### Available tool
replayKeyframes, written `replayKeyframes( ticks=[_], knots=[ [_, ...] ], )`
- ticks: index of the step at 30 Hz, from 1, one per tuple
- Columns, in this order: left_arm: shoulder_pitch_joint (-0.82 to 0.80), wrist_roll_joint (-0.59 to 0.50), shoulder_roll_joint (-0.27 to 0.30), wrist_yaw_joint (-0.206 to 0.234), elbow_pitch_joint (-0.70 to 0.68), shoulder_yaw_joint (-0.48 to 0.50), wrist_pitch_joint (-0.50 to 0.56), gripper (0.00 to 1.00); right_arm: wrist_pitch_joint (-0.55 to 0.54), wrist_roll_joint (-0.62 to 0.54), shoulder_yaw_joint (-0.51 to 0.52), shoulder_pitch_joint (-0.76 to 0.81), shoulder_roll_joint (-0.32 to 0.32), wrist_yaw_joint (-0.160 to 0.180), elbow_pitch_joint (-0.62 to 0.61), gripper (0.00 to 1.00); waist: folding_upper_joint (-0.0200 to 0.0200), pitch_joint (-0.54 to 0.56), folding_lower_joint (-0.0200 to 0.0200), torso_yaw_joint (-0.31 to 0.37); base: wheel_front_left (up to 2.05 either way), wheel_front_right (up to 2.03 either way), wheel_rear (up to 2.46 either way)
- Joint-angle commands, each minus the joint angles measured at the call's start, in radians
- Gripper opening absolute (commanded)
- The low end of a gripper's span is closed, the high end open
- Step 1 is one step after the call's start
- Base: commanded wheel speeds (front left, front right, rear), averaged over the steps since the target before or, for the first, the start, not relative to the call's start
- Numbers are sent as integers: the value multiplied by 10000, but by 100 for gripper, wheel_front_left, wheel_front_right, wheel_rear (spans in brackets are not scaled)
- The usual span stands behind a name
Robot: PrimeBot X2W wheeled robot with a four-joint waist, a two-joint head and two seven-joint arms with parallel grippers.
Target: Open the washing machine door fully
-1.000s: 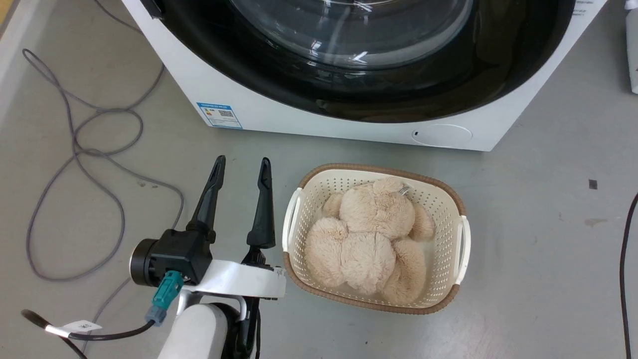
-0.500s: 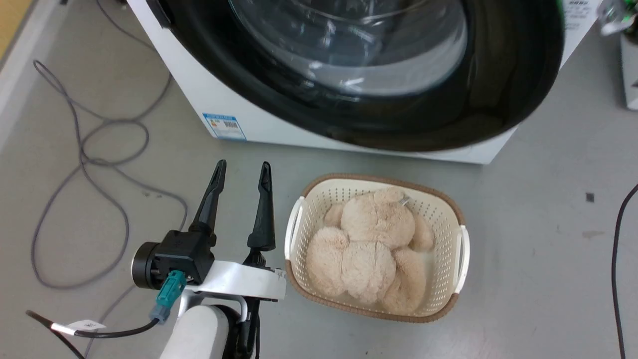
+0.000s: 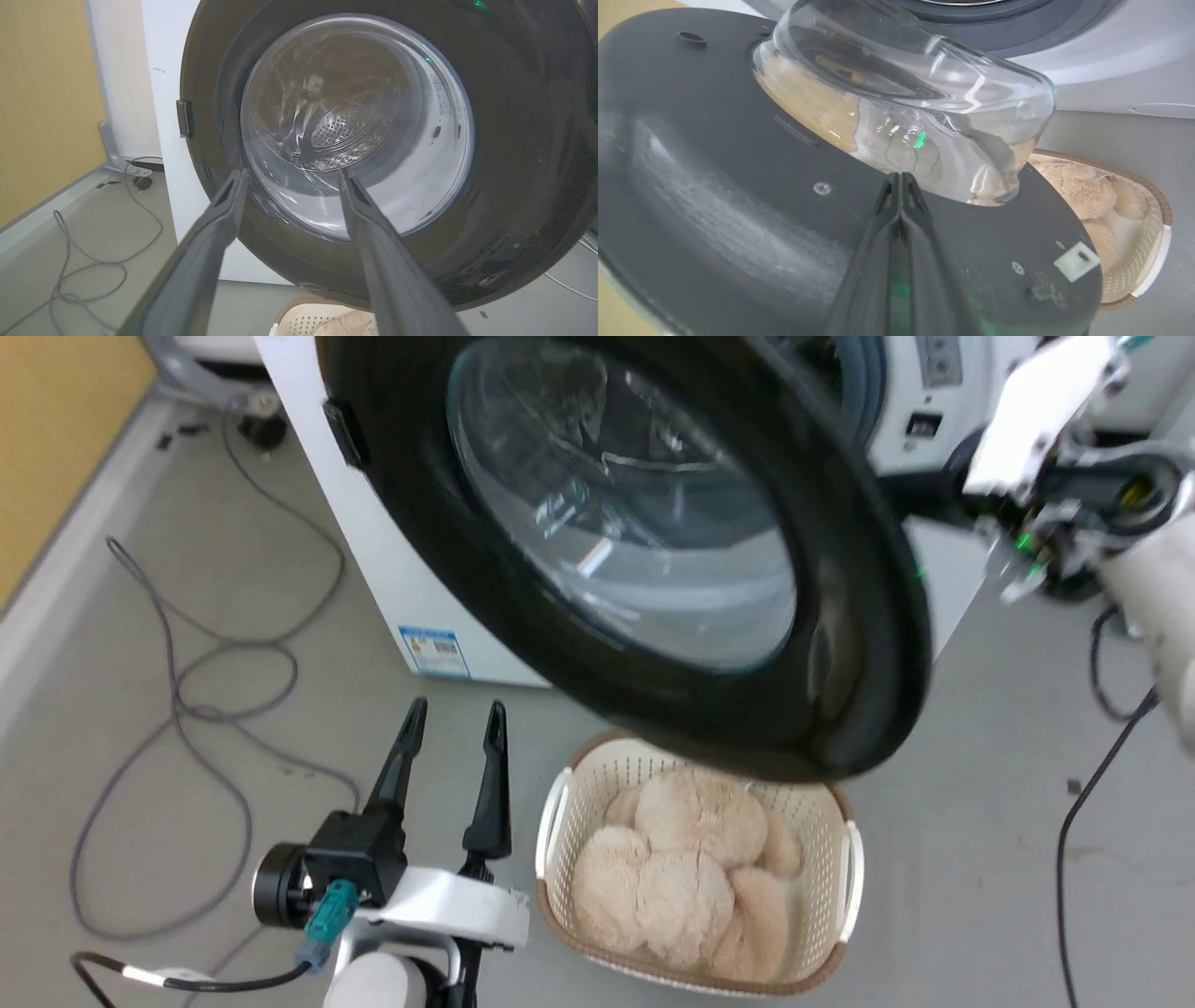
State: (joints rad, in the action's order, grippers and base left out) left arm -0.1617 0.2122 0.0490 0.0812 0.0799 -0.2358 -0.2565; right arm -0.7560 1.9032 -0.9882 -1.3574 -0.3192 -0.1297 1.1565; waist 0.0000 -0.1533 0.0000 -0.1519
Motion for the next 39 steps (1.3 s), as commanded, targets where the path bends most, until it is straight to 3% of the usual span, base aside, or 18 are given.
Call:
replayKeyframes(
  ticks=[1, 13, 15, 21, 35, 36, 39],
  knots=[
    [168, -95, 12, -73, 89, 62, -53, 100, -97, 69, -15, 431, -7, -10, -293, 0, 0, 332, 0, -7, 0, 0, 0],
    [846, -215, 12, -249, 398, 105, -53, 100, -196, 484, -201, 2520, -387, -10, -3139, 0, 0, 1222, 0, 4, 0, 0, 0],
    [999, -235, 12, -295, 478, 77, -53, 100, -49, 625, -495, 2958, -544, -10, -4146, 0, 0, 1349, 0, 25, 0, 0, 0],
    [1128, -271, 12, -385, 588, 71, -53, 100, 265, 840, -1136, 3299, -767, -10, -5592, 0, 0, 1409, 0, 24, 0, 0, 0],
    [1025, -175, 12, -369, 641, -93, -53, 100, 1297, 1435, -2596, 3093, -1414, -10, -7291, 0, 0, 1298, 0, -38, 0, 0, 0],
    [1035, -166, 12, -357, 639, -90, -53, 100, 1890, 1462, -2650, 3133, -1527, -10, -7339, 100, 0, 1297, 0, 0, 0, 0, 0],
    [1086, -151, 12, -329, 626, -71, -53, 100, 2968, 1579, -2651, 3422, -1745, -10, -7574, 100, 0, 1321, 0, 88, 0, 0, 0]
  ],
)
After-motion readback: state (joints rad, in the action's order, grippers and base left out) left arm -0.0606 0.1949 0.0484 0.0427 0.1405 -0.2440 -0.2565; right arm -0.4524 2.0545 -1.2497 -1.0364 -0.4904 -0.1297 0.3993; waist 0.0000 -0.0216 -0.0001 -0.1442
